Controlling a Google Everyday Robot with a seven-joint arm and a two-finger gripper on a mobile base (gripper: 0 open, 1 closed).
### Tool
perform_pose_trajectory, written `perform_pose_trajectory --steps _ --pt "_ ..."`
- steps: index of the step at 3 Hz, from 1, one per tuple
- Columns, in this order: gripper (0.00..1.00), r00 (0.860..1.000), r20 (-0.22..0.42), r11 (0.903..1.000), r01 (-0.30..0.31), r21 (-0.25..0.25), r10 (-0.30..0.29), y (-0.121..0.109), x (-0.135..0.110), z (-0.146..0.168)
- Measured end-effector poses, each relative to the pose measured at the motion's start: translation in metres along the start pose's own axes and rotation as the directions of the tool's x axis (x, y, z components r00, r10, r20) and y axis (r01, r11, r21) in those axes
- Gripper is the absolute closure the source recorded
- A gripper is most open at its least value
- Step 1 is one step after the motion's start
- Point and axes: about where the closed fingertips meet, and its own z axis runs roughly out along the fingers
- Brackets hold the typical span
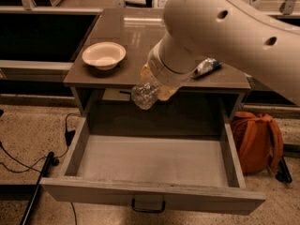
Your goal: Pick water bottle from top drawer and place on counter
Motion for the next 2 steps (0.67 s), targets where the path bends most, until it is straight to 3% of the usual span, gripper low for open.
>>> perform_pose_trajectory --steps 1,2 --pt "1.0 0.986 -0.094 0.9899 0.142 0.01 -0.14 -0.046 -0.015 0.007" --pt "1.0 0.962 -0.142 0.9723 0.227 -0.056 -0.233 -0.08 -0.002 0.037"
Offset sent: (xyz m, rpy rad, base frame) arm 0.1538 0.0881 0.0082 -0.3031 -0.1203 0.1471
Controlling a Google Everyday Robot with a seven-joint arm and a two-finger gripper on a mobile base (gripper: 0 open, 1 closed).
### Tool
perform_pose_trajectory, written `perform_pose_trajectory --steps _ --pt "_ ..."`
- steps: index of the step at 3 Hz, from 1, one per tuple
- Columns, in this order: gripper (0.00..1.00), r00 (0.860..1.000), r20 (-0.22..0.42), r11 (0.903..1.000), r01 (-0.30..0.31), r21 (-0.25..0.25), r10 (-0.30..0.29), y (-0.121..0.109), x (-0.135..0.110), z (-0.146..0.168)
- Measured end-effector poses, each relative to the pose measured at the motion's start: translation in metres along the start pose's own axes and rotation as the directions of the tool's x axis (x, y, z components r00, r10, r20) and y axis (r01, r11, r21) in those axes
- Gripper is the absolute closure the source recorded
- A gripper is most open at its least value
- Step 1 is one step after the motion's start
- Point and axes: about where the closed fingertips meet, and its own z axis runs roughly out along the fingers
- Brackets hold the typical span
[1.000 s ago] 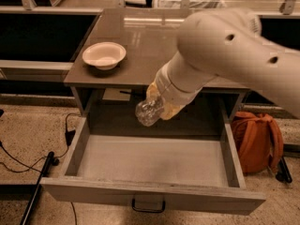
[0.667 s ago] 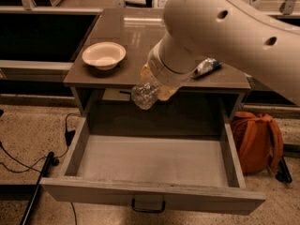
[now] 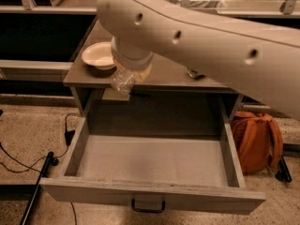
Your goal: Pick water bottle from top drawer and place on counter
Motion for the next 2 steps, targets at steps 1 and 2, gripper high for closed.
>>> perform_pose_trajectory --steps 1,2 --pt "1.0 0.999 0.05 0.9966 0.011 -0.081 -0.007 -0.01 0.038 0.042" --pt "1.0 0.993 0.12 0.9886 -0.004 -0.15 0.022 -0.012 0.066 0.076"
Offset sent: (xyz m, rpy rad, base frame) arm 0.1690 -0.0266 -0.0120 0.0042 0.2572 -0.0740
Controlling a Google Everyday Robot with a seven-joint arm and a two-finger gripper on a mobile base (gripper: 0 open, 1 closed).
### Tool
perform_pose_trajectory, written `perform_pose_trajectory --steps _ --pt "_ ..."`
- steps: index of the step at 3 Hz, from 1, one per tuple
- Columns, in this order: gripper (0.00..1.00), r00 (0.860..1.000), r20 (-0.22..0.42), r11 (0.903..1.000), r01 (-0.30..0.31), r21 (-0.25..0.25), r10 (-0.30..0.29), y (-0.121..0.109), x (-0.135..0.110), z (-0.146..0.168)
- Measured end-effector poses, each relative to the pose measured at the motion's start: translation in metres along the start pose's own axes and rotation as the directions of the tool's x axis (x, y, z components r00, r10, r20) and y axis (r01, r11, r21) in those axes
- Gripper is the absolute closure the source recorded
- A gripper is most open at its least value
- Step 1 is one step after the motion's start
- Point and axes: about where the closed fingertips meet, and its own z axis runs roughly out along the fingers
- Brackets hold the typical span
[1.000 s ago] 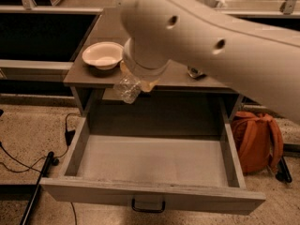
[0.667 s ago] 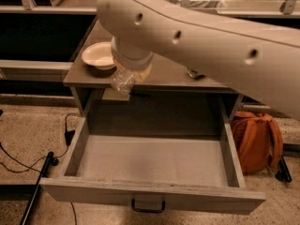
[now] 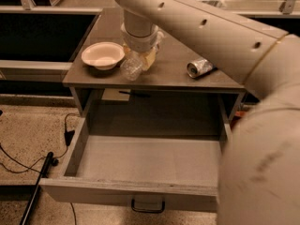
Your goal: Pick water bottle from top drawer and place on counter
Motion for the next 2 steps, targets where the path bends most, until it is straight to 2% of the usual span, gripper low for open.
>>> perform_pose_trajectory --steps 1,2 --pt "0.82 0.998 0.023 0.9987 -0.05 -0.01 0.05 -0.009 0.036 0.008" --pt "0.59 0.995 0.029 0.9954 -0.093 -0.02 0.094 -0.01 0.059 0.014"
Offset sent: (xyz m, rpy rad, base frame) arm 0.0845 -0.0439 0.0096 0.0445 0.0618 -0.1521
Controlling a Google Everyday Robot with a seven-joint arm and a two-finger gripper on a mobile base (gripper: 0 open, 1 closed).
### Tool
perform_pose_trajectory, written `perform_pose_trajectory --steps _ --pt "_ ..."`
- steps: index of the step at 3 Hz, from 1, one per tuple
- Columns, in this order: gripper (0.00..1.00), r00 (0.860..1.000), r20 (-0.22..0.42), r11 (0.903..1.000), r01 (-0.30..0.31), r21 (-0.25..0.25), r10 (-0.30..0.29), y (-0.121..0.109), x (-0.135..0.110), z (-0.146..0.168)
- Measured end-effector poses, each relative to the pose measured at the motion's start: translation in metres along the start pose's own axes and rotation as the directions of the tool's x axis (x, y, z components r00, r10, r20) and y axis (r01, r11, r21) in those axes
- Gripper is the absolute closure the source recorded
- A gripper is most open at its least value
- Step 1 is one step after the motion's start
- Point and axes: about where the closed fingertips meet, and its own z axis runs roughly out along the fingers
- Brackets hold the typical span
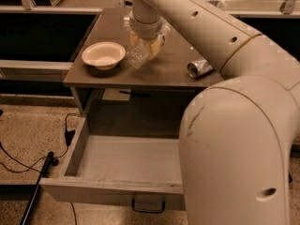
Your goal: Pick water bottle from top drawer and place on counter
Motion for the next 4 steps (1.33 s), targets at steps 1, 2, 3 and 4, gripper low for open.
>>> perform_pose_trajectory --steps 1,2,3,4 --pt "0.35 0.998 0.062 0.9986 -0.024 -0.047 0.027 0.007 0.008 0.018" --pt "0.12 0.997 0.071 0.9983 -0.03 -0.05 0.033 0.007 0.009 0.02" --pt "0.0 0.997 0.07 0.9984 -0.03 -0.049 0.033 0.007 0.009 0.021" --pt "0.0 0.999 0.03 0.9975 -0.021 -0.067 0.023 -0.002 0.027 -0.015"
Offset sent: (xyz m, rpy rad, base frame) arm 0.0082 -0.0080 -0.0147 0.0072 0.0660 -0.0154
